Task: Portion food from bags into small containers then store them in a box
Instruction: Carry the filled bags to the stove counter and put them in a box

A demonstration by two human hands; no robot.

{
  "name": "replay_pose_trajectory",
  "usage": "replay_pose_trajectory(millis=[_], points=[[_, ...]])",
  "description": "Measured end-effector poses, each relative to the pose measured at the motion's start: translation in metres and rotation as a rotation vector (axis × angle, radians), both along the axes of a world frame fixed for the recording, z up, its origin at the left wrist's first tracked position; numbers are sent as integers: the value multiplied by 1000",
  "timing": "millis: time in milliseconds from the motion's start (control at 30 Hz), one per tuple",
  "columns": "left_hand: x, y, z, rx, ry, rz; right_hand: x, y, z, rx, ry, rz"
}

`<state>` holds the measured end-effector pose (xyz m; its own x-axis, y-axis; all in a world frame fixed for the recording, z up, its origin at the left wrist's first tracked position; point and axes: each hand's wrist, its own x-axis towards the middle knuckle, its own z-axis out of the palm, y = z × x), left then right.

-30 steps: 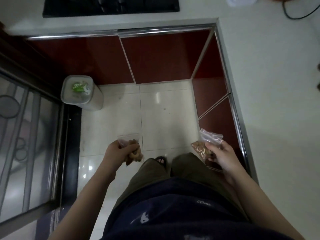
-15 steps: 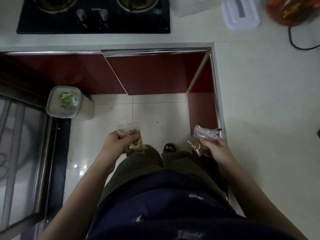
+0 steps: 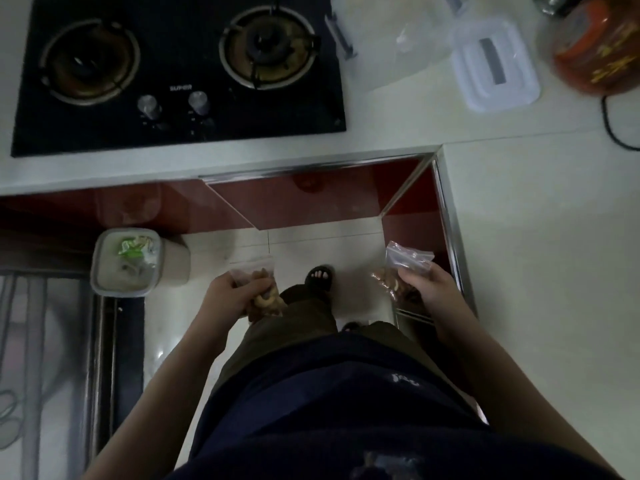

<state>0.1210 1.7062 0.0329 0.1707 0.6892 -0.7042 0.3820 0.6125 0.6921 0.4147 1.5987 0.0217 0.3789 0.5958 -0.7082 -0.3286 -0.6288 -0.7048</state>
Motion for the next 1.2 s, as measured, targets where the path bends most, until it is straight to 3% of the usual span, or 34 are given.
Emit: replay_pose_trajectory(millis=[200,533,833,1067,1200], points=[[34,85,10,33,-33,-189,13,44,16,-8,-6,-117],[133,171,14,49,-107,-310,88,88,9,-10,-33,-348],[230,247,37,136,-133,-224,183,201,21,103,-107,-181],[276,308,55,211,-140,-183,231,319,42,282,-322,-5],[303,345,54,199,-100,-166,232,387,42,313,-747,189]])
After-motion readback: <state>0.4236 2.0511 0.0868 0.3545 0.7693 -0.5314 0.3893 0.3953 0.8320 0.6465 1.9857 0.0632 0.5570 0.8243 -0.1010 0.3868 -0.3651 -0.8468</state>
